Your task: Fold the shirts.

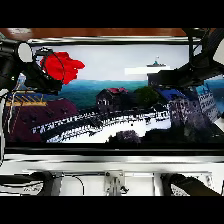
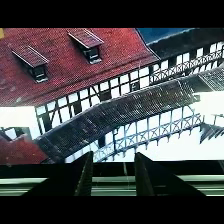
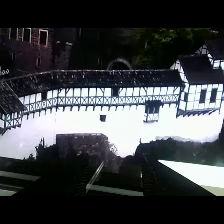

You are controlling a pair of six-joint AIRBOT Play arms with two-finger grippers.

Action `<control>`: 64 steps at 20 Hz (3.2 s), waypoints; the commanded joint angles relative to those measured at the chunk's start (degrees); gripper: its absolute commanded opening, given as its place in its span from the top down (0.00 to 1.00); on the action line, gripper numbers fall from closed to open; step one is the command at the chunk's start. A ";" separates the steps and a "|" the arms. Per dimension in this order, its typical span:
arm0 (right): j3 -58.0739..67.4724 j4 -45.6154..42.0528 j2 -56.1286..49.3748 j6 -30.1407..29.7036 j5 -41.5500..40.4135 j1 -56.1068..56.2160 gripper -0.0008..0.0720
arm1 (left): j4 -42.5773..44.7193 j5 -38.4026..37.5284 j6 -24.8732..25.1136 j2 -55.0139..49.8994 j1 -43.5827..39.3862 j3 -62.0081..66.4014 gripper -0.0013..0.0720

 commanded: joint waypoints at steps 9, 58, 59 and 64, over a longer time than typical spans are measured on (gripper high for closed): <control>-0.09 0.00 0.02 0.00 -0.42 0.00 0.36 | 0.02 0.02 0.02 -3.82 -0.04 -0.11 0.53; -0.15 12.72 -19.28 -4.74 -9.51 0.02 0.36 | -2.54 51.34 -7.02 -28.02 8.66 12.96 0.15; -0.15 12.74 -19.28 -4.74 -9.42 0.02 0.36 | -2.54 51.10 -7.04 -29.46 8.76 12.96 0.15; -0.15 12.96 -19.28 -4.74 -9.16 0.02 0.36 | -2.34 50.93 -9.81 -34.14 9.18 12.96 0.15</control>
